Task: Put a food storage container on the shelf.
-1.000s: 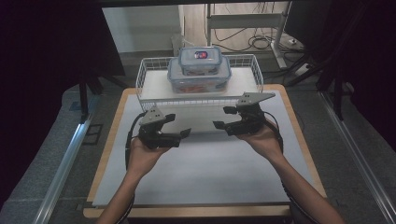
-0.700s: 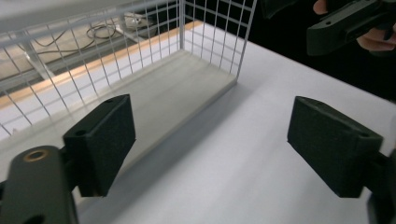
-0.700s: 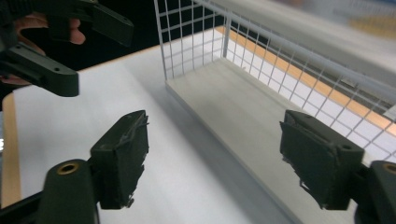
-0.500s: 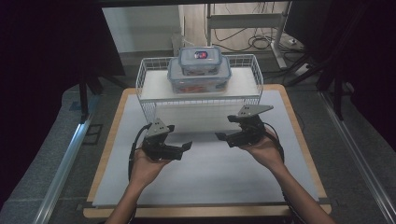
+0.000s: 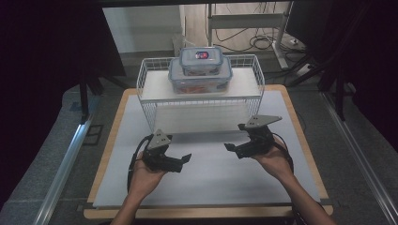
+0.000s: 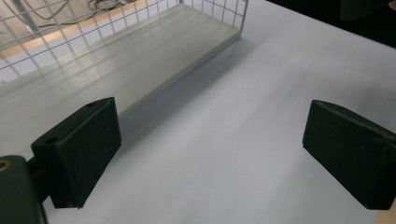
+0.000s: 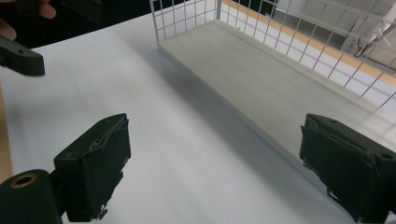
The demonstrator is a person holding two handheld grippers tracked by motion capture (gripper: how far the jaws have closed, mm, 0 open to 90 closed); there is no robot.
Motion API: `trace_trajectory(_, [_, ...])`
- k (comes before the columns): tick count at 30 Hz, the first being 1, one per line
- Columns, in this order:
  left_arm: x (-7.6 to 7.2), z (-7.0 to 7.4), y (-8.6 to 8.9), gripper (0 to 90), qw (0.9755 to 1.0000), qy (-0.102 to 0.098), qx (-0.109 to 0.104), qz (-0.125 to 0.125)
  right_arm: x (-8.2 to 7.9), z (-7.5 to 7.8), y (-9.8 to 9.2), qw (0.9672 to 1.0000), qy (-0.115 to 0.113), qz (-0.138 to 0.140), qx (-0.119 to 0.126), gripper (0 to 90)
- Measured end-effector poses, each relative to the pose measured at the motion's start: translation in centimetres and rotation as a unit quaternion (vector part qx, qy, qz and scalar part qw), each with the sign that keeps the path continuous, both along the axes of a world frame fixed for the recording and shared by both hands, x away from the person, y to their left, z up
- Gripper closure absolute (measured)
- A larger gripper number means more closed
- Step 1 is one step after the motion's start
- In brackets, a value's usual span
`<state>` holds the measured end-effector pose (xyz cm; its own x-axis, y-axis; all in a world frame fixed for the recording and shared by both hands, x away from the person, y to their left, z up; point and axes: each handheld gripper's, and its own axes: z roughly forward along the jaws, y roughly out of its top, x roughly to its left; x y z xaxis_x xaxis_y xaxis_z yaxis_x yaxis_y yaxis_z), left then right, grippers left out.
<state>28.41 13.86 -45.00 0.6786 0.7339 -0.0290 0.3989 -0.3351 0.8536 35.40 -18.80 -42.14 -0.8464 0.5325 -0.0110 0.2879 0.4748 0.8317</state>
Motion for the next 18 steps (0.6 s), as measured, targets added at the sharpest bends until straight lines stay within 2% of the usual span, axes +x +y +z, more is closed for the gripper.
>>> trace_trajectory(5, [-0.6,-0.6,0.8,4.8,0.9999,-0.006,-0.001,0.010,-0.4,-1.2,-1.2,0.9999,0.007,-0.006,0.005,9.5])
trace_trajectory(12, [-1.0,-2.4,1.8,4.8,0.9996,0.008,-0.004,0.027,-0.5,-3.0,-3.0,0.9993,0.025,-0.027,0.000,9.2])
trace_trajectory(15, [-1.2,-2.8,1.9,4.8,0.9994,0.009,-0.006,0.032,-0.6,-3.3,-3.3,0.9992,0.023,-0.032,0.001,9.1])
trace_trajectory(16, [-1.4,-3.2,2.1,4.8,0.9993,0.010,-0.004,0.037,-0.9,-3.6,-3.7,0.9991,0.013,-0.039,0.005,9.1])
trace_trajectory(18, [-1.5,-3.3,2.2,4.7,0.9992,0.012,-0.002,0.039,-1.0,-3.7,-3.8,0.9991,0.011,-0.042,0.004,9.1])
